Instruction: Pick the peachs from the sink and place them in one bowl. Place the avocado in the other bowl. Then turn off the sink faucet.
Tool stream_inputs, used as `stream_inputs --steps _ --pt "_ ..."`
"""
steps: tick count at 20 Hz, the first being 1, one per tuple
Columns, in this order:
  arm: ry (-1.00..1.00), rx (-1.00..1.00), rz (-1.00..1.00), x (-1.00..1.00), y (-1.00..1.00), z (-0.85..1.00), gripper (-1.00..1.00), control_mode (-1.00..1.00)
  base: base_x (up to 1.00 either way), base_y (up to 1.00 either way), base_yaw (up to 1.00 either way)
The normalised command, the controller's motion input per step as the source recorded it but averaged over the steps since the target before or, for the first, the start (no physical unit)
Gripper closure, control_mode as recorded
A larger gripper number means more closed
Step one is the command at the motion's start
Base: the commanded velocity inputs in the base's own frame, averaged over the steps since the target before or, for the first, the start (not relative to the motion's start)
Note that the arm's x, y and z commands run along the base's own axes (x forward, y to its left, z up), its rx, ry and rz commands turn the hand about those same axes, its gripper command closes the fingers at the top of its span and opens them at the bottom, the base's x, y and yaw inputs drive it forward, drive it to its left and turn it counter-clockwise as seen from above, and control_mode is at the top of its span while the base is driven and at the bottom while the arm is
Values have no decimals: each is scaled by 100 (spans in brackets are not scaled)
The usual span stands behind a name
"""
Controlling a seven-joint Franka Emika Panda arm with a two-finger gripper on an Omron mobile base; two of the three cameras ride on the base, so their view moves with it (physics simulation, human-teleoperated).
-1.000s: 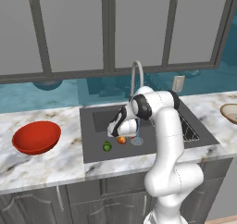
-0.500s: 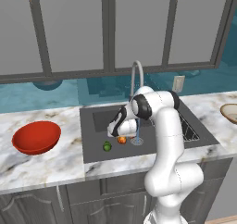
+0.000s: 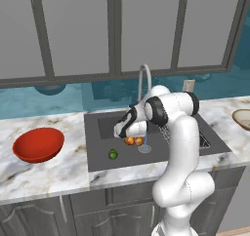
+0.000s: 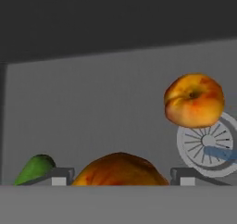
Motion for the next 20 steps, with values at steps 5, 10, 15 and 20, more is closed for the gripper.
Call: stream_inputs --steps 5,10,15,20 --pt "-7 0 2 -24 0 81 100 -100 0 0 0" --pt "-5 0 2 -29 0 67 100 -100 0 0 0" --pt "-5 0 1 -38 0 60 100 -100 0 0 0" --pt "-7 0 0 -42 0 56 100 -100 0 0 0"
